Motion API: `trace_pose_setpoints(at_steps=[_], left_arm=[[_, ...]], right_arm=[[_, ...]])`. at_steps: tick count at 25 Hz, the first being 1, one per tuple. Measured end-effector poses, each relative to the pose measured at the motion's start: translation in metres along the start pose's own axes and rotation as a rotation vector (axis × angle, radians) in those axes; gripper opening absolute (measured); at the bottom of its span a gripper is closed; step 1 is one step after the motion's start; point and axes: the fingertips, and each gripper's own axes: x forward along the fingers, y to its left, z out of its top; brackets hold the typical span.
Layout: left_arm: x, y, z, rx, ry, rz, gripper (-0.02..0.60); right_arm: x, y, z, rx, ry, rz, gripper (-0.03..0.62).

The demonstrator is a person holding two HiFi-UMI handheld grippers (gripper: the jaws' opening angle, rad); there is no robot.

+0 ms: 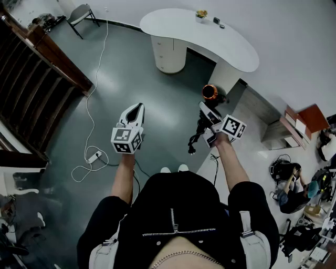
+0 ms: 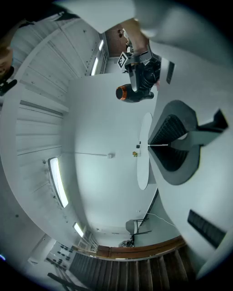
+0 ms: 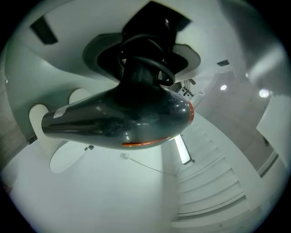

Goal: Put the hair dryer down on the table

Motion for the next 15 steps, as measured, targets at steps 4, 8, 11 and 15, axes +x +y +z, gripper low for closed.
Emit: trace_pose_setpoints(at_steps=[4,8,11,15], left_arm=[[0.001,-0.006,0.0,-0.001,0.0,0.0,0.028],[0.003,-0.011,0.001,-0.002,0.003,0.002,0.028],[0.005,-0.018,0.0,-0.004,0.007,0.003,0.028],[0.011,-0.03,-0.004,-0.012,0.015,0.011,0.028]], right_arm=[[-0.007,-0.007,0.003,0.002,0.0,-0.007,0.259],[-0.011,-0.004,0.004,-0.037,0.008,0.004,0.259],[-0.014,-0.001,0.003,-0.07,0.03,0.02,0.259],[-0.019,-0.002,0.002,-0.09,0.06,0.043,0.259]])
